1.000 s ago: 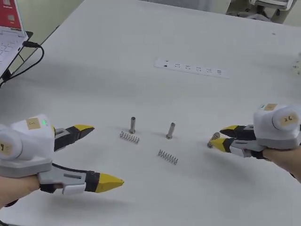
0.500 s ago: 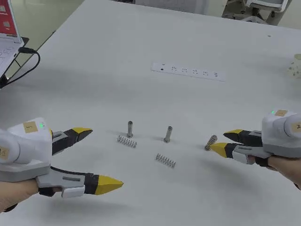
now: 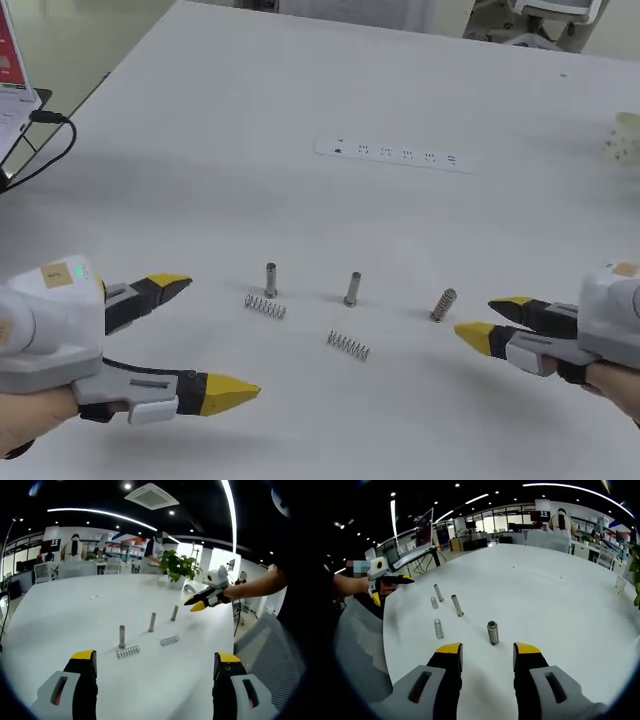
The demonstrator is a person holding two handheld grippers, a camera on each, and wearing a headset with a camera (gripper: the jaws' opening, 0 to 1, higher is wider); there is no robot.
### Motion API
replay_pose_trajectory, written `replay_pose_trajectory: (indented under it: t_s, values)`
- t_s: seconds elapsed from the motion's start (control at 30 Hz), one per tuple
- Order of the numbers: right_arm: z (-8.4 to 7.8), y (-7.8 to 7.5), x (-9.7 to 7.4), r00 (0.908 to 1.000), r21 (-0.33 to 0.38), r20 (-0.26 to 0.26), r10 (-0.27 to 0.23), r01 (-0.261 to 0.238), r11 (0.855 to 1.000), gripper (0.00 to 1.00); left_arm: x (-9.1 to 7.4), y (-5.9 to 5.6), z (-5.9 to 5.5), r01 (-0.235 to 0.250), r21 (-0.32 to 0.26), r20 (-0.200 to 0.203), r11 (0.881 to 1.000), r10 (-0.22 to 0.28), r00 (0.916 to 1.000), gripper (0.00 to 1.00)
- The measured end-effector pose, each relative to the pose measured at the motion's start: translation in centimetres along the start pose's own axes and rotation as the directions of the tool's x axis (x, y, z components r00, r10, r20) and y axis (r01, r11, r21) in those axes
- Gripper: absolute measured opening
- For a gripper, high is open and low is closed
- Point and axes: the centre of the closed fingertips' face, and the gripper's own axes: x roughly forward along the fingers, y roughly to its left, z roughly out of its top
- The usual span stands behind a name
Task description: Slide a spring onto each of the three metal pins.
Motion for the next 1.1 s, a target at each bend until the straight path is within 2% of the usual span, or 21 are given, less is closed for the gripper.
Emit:
replay_pose_trajectory:
  t_s: [0.13,0.23,0.43,0.63,0.87,1.1]
  values:
    - [-0.1,0.4,-0.2,0.9999,-0.003,0.013,0.001,-0.001,1.000,0.40,0.0,0.0,-0.2,-0.001,-0.004,-0.004,1.000,0.001,1.0000,0.95]
    - [-0.2,1.0,-0.3,0.9997,-0.025,0.021,0.011,-0.011,1.000,0.37,-0.1,0.0,-0.2,-0.003,-0.003,-0.004,1.000,0.003,1.0000,0.95]
    - [0.3,2.5,0.0,0.9978,-0.046,0.045,0.048,-0.046,0.998,0.36,-0.2,0.2,-0.2,-0.007,-0.004,-0.005,1.000,0.007,1.0000,0.95]
    - [1.0,4.0,0.8,0.9954,-0.084,0.044,0.085,-0.081,0.993,0.33,-0.3,0.2,-0.4,-0.007,-0.003,-0.010,1.000,0.007,0.9999,0.95]
    - [1.6,6.6,2.4,0.9887,-0.135,0.031,0.147,-0.141,0.981,0.32,-0.4,0.2,-0.2,-0.010,-0.003,-0.004,1.000,0.010,0.9999,0.95]
    - [1.3,9.2,4.5,0.9796,-0.198,-0.017,0.200,-0.200,0.960,0.30,-0.5,0.2,-0.3,-0.010,0.000,-0.009,1.000,0.010,0.9999,0.94]
